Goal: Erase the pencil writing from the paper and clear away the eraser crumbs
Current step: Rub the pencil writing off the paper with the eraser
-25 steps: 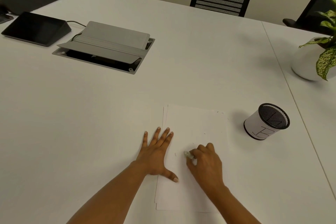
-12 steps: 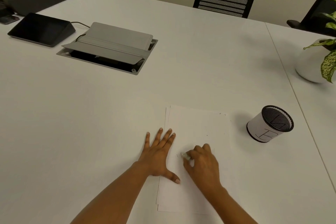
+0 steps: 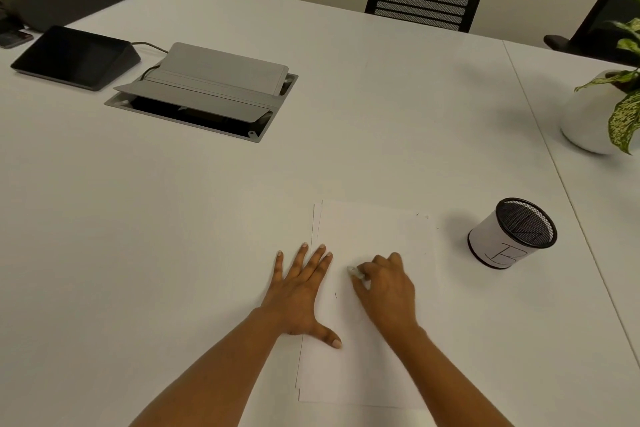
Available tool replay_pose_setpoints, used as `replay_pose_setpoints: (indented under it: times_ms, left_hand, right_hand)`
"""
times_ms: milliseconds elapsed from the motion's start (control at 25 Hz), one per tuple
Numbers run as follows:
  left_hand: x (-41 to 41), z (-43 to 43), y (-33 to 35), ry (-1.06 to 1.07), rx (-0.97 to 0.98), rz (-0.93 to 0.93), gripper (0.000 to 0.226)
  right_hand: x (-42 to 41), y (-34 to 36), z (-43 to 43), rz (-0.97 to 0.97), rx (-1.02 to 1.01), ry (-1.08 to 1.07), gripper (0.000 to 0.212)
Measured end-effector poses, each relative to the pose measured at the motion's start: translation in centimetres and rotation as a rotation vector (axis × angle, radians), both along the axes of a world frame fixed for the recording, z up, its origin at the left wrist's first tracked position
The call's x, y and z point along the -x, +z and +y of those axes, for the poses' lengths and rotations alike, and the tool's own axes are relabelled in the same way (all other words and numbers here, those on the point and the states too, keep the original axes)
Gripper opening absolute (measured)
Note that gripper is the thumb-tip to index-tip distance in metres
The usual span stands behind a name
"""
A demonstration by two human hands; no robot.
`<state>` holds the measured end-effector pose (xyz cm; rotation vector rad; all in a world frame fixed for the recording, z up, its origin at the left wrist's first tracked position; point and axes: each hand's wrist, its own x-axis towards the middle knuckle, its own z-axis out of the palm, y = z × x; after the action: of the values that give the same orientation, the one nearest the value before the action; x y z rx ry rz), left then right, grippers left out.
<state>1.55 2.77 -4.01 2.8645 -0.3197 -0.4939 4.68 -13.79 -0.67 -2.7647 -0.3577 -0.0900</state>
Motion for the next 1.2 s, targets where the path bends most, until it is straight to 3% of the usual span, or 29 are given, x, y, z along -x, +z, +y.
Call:
replay_pose_setpoints:
  times_ms: [160,320,560,760,960,1080,1200]
  left_hand:
    - [0.1,0.0,-0.2,0.007,0.008,0.003,0.139]
    - [0.0,0.0,-0.5,0.017,0.019,-0.022,0.139]
    - [0.2,0.1,-0.3,0.012,0.040,-0.050,0.137]
    - [2.0,-2.1,0.3,0.029,0.041,-0.137,0.123]
    - [4.9,-6.2,0.3,0.254,0.096,-0.310,0.084]
    - [4.9,-6.1,0.1,0.262,0.063,-0.345,0.080]
    - [5.0,-6.0,0.5,0.242,0.059,-0.305,0.090]
  right_hand:
    - [0.9,0.4,-1.7,0.025,0.009,-0.052,0.031]
    - [5.9,0.4,-0.4,0.075,-0.045,0.102,0.011]
    - [6.2,-0.6,-0.5,0.064,-0.132,0.011,0.022]
    - [6.1,-0.8,-0.7,0.141,-0.189,-0.045,0.025]
    - [6.3,-0.9,-0.8,0.159,-0.211,-0.054,0.023]
    - [6.5,-0.9,-1.0,0.114,-0.155,0.001,0.024]
    - [5.7,-0.5,-1.3,0.052,-0.071,0.042,0.026]
